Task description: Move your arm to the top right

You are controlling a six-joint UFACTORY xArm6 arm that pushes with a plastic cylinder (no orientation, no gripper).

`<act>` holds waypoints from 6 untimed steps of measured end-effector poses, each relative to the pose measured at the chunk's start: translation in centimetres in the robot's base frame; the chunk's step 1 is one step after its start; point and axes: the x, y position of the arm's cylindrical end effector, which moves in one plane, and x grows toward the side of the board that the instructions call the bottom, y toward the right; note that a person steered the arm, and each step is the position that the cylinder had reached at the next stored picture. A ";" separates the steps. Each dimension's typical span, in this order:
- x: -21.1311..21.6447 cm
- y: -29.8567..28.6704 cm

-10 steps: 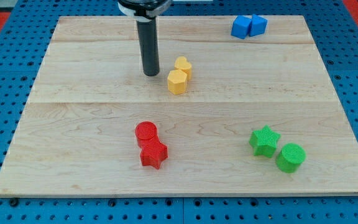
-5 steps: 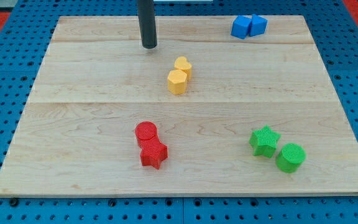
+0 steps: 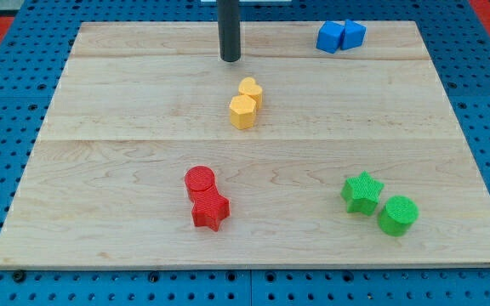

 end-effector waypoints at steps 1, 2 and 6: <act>0.7 3.2; 1.6 6.7; 1.6 7.7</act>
